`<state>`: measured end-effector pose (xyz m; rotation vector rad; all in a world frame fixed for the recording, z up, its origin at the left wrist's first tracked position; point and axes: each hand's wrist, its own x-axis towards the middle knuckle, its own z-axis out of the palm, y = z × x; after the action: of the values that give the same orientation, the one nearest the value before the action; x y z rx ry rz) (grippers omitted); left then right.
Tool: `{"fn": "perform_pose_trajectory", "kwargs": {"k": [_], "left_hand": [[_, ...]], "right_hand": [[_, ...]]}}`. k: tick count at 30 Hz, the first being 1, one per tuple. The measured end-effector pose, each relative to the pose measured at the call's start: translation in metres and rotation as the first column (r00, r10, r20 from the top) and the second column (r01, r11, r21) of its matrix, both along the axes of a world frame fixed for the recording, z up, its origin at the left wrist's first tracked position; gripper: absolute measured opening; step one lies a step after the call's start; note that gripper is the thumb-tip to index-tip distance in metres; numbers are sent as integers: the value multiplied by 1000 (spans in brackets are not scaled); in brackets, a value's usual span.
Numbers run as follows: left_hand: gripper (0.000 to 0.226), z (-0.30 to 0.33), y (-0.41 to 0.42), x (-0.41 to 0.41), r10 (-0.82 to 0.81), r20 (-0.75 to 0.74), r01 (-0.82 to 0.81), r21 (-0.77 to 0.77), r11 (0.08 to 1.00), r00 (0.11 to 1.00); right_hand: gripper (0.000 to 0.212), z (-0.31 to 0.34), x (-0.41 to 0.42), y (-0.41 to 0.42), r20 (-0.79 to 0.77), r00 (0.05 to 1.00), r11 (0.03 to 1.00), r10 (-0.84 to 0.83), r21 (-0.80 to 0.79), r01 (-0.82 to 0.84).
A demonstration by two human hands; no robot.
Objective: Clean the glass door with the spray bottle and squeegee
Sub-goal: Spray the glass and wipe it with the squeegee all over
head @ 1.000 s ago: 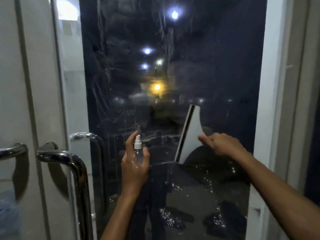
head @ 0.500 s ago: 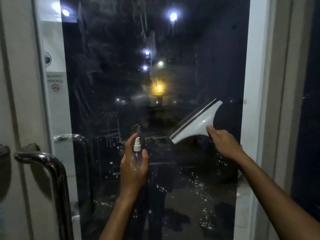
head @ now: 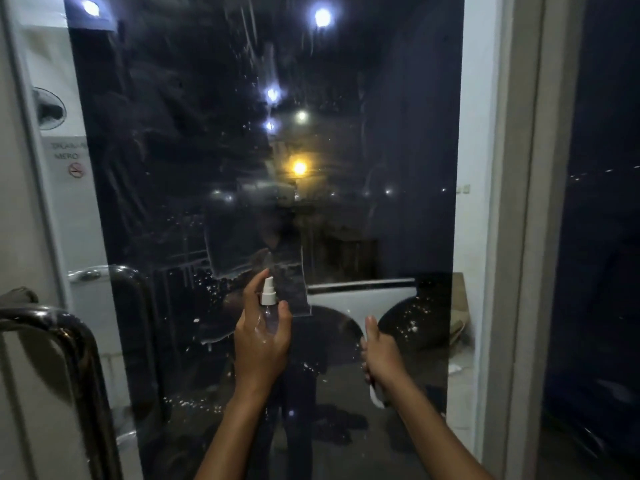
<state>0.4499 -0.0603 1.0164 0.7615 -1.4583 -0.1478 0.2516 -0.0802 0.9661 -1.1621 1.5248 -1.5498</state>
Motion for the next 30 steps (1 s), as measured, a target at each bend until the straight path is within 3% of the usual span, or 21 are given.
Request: {"fn": "perform_pose_trajectory", "kwargs": {"k": [5,8,10,12,14,16,18,21,27,30], "left_hand": [[50,-3,1,-2,-6,-2,6,18,1000,1000],[52,-3,4,-5,3,6,-3,-11,1000,1000],[52,-2,5,-7,21,10,-21,-10,1000,1000],[52,-3,5,-10,30,10,-30,2,1000,999],[51,-4,4,-14,32,14,-33,13,999,999],[50,-7,4,-20,15,5,-16,32,999,1000],[51,-10,3,-24,-17,-5,18,45,999,1000],[51,-17,1,-36,-30,0,30,38,999,1000],[50,-31,0,-65,-69,4,69,62,996,998],[51,-35,2,-77,-74,20,73,60,996,997]], "right_hand": [[60,-13,-5,13,-9,999,999,-35,-40,34],[63,2,-9,16,-219,964,970,-148,-222,98],[66,21,-9,16,-398,905,951,-152,-307,25],[66,43,-6,14,-650,749,964,-124,-259,-65],[64,60,-1,8,-856,507,977,-100,-181,-114],[64,67,-6,1,-938,328,982,-108,-152,-114],[66,71,-23,-2,-963,244,988,-115,-137,-75],[67,68,-72,-3,-975,202,995,-96,-96,10],[66,55,-195,9,-970,234,957,-66,5,290],[69,52,-221,18,-973,209,946,-93,-21,323]]}}
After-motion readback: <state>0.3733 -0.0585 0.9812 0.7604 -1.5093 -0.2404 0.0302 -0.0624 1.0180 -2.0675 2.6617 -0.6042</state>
